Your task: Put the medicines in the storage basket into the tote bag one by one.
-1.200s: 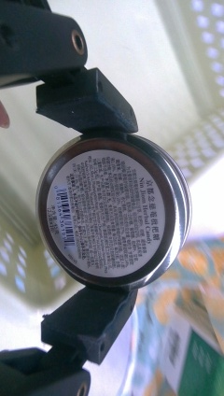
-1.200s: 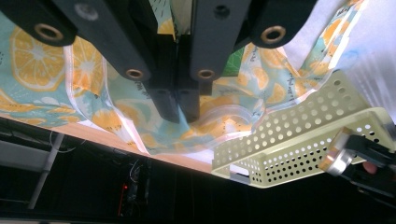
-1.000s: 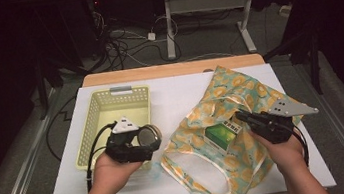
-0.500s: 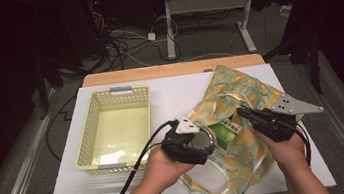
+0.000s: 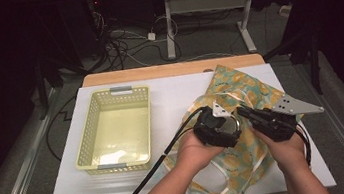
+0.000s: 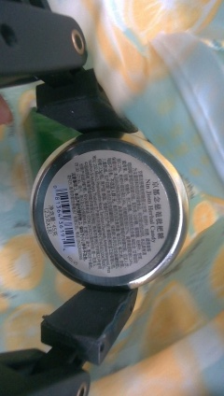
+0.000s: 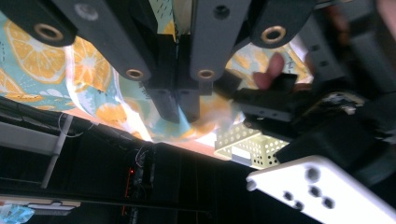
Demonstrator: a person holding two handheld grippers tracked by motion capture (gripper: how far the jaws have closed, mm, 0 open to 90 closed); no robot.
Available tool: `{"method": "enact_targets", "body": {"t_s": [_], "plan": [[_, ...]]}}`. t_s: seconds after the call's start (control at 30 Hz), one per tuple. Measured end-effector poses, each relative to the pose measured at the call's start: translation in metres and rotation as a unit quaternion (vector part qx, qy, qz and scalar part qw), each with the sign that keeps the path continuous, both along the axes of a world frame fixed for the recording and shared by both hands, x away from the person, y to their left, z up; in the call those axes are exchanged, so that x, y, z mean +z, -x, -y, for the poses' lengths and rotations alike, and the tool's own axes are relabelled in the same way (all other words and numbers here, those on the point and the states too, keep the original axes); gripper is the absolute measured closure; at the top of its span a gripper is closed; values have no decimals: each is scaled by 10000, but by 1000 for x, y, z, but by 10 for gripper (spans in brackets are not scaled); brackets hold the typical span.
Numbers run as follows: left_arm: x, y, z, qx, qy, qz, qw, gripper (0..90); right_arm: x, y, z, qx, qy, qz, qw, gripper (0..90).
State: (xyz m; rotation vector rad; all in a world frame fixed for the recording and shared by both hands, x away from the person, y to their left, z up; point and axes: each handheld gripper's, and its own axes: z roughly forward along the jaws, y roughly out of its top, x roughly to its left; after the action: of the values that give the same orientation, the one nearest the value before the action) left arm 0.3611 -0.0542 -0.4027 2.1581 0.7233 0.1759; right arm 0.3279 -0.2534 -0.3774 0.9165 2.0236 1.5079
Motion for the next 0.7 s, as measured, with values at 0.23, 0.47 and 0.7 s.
{"method": "enact_targets", "body": {"t_s": [0.23, 0.47, 0.7], "plan": [[-5, 6, -1, 68, 101, 289, 9995, 146, -3, -1, 2, -6, 30, -37, 10000, 900], [-1, 22, -20, 82, 440, 340, 9984, 141, -6, -2, -2, 32, 83, -75, 9999, 900], [-26, 75, -74, -30, 496, 279, 9984, 142, -5, -1, 1, -12, 69, -87, 9999, 900]]}}
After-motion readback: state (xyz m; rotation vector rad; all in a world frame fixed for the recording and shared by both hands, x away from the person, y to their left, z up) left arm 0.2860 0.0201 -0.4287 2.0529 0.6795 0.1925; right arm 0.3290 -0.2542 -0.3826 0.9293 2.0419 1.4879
